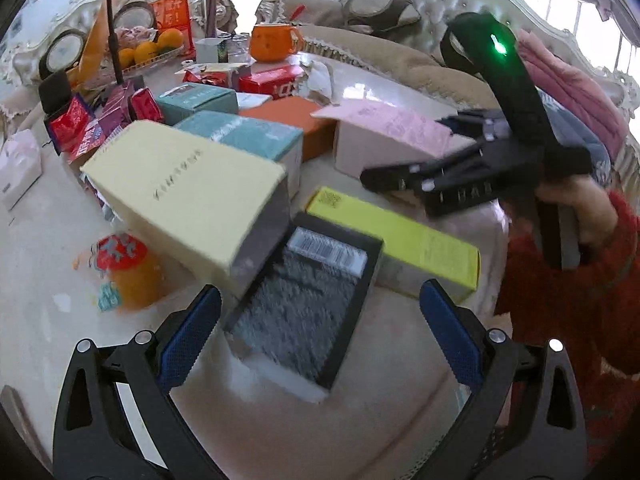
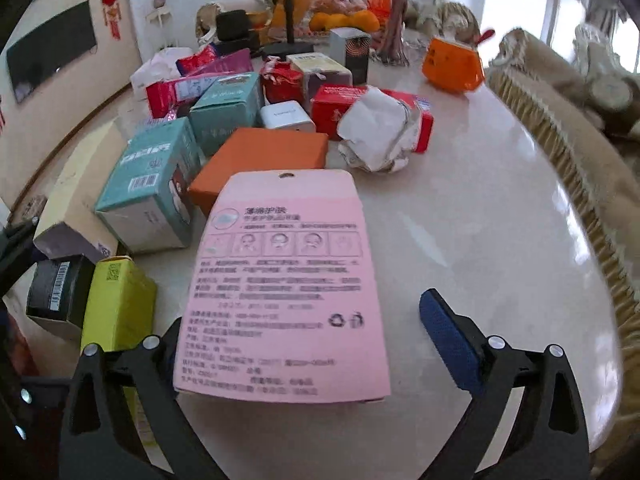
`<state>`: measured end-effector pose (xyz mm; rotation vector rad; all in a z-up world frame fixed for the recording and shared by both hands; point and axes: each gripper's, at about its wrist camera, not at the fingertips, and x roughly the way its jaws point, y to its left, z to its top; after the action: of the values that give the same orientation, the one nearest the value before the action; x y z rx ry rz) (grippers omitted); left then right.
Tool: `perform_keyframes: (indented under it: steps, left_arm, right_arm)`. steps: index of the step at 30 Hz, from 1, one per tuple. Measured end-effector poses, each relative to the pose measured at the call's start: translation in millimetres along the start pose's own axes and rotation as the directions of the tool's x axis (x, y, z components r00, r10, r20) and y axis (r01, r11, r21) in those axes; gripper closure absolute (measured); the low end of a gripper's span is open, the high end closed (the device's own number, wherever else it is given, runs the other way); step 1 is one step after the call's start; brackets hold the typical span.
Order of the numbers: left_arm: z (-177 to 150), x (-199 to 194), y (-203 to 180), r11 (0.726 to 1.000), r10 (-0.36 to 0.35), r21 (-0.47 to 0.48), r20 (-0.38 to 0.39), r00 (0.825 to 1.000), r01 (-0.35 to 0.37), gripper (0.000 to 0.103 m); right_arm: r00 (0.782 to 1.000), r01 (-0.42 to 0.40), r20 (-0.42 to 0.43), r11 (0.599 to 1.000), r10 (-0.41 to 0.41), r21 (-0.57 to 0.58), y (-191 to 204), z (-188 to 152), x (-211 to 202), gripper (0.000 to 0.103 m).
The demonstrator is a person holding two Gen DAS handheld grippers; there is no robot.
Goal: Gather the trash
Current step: 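Grasp the pink box with the right tool while the left grasps the black box, then carry both boxes to the wastebasket and open both tools to drop them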
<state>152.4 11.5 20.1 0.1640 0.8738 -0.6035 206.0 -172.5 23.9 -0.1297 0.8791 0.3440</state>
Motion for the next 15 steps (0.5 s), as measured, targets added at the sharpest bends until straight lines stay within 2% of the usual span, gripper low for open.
perform_keyframes:
  steps: [2,4,5,7,10,15]
  left_arm:
    - [3,1,2,1.0,0.015,-0.024,0.003,1.0,-0.015,0.022]
    - [3,1,6,0.997,0.049,-0.057,0.009,0.999,-0.049,0.053]
    - [1,-2,9,0.995,0.033,-0.096,0.012,0.999,-0.032,0.056]
    - [-2,-6,11,0.991,0.048,-0.129,0.014,0.999,-0.046,0.06]
    - [-10,-14,8,0.983,0.104,-0.156,0.032,0.994,-0.098,0.062]
    - [-31,-42,8,0.964,0.127,-0.247,0.103,0.987,-0.098,0.062]
  right_arm:
    - [1.0,-0.006,0.012,1.0,0.006,-0.005,-1,0,-1,0.022]
    - [0.999,-0.01,0.031,1.0,0.01,-0.005,-4,0,-4,0.042]
    - [1.0,-0.003,0.029,1.0,0.003,0.001,-6,0,-6,0.042]
    - [0.999,-0.031,0.028,0.999,0.03,0.014,-9,-1,-10,0.043]
    - [0.995,-0.082,0.056,0.996,0.08,0.043,-13,-6,-22,0.043]
    - [0.978,-0.185,0.123,0.976,0.172,0.113,-25,-19,-55,0.042]
